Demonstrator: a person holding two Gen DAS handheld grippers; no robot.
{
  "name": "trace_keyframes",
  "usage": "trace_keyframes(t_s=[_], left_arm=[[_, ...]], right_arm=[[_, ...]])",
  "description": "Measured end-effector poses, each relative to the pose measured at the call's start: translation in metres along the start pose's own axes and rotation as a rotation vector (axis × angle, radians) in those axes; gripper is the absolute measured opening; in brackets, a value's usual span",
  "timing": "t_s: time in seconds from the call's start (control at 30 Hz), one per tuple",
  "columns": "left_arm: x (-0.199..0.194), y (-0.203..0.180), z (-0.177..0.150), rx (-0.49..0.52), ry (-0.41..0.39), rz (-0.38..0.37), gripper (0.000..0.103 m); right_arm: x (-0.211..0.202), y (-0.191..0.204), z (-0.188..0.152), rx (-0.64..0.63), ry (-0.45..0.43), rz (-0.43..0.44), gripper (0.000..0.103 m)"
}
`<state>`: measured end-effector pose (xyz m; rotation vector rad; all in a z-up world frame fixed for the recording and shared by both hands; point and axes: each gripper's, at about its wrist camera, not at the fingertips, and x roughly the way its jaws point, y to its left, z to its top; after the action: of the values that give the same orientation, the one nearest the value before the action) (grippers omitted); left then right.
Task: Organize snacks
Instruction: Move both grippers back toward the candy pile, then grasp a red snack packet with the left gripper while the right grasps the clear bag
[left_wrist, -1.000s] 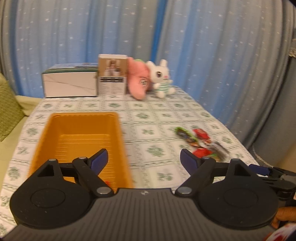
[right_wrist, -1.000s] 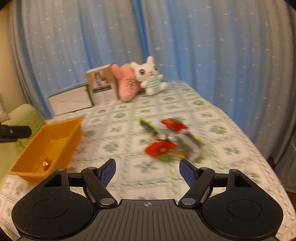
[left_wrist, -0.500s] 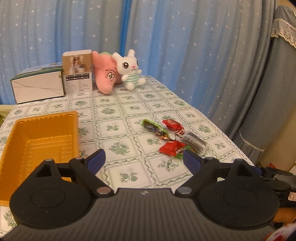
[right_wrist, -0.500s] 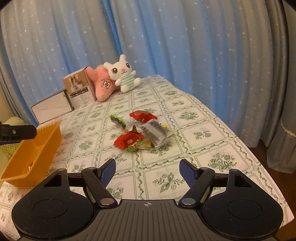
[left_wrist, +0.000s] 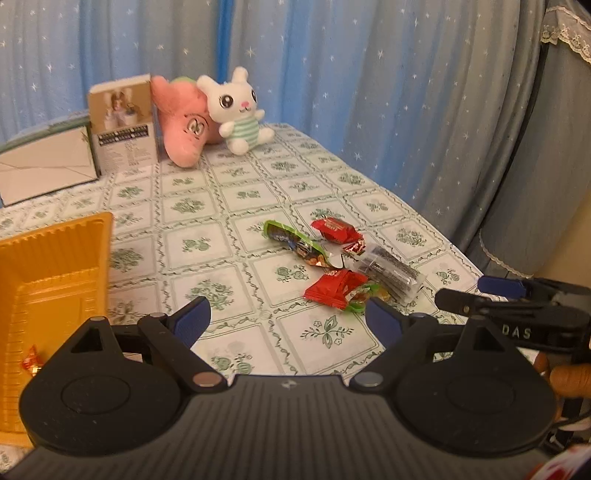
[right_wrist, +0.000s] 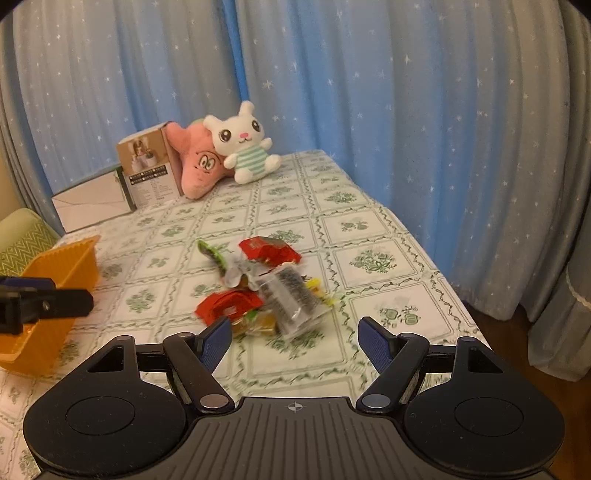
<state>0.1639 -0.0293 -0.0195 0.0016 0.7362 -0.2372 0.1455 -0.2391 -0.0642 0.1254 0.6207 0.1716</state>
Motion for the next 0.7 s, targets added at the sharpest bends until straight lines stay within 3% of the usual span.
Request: trace_keyframes(t_s=[0.33,0.7], left_arm=[[0.046,0.003,0.008,0.012,0.045,-0.012,0.089],[0.078,0.009,0.011,0.021,0.077,-0.027,0.089]], right_arm=[[0.044,-0.004,0.023,-0.109,0.031,0.014,0.074],[0.091,0.0,0.026,-0.201,0.142,0.046,0.049]])
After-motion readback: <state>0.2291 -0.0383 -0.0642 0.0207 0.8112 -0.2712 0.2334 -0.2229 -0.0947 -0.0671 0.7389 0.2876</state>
